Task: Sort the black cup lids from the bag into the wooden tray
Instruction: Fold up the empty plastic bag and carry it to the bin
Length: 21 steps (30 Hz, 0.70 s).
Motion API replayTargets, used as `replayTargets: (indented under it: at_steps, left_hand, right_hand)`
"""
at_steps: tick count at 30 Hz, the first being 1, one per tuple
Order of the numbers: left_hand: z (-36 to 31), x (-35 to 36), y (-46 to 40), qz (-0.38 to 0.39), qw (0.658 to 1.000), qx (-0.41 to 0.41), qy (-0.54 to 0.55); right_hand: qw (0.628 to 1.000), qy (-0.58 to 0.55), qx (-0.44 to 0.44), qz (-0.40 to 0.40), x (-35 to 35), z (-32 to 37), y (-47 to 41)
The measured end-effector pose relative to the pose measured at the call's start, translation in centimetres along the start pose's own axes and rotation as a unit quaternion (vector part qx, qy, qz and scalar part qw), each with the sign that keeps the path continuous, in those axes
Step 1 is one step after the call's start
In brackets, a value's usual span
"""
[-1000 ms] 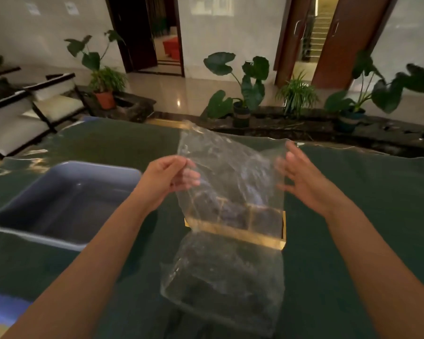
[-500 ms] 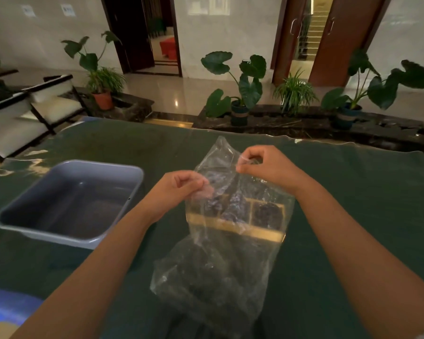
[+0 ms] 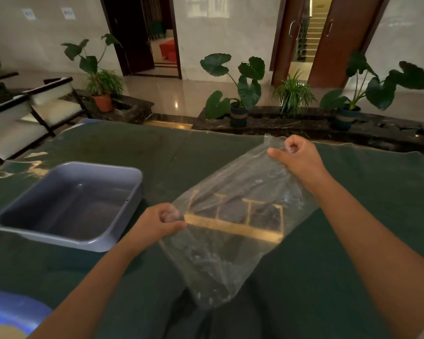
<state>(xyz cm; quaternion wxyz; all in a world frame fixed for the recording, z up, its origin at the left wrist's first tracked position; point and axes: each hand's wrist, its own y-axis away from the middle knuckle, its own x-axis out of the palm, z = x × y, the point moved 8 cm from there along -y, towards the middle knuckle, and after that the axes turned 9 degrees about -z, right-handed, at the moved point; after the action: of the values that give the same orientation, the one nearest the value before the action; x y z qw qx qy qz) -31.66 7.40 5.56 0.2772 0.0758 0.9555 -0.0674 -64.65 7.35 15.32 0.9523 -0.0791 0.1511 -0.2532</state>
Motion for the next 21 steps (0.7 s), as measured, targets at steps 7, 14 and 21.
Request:
replayTargets:
  at_steps: [7,14,21]
  left_hand:
    - [-1.1,-0.4,0.7,0.068,0.990,-0.074,0.097]
    - [-9.3,4.3,-2.5,0.179,0.975,-0.003,0.136]
    - [-6.6,2.3,-4.5,0.044,0.901,-0.111,0.418]
  right_hand:
    - [0.995,-0.054,-0.034,0.076,0.4,1.6,0.6]
    - [0.987,0.004,-0.102,0.127,3.1,5.8,0.7]
    - [0.967,-0.141,0.154,0.149,-0.1,-2.9,4.3]
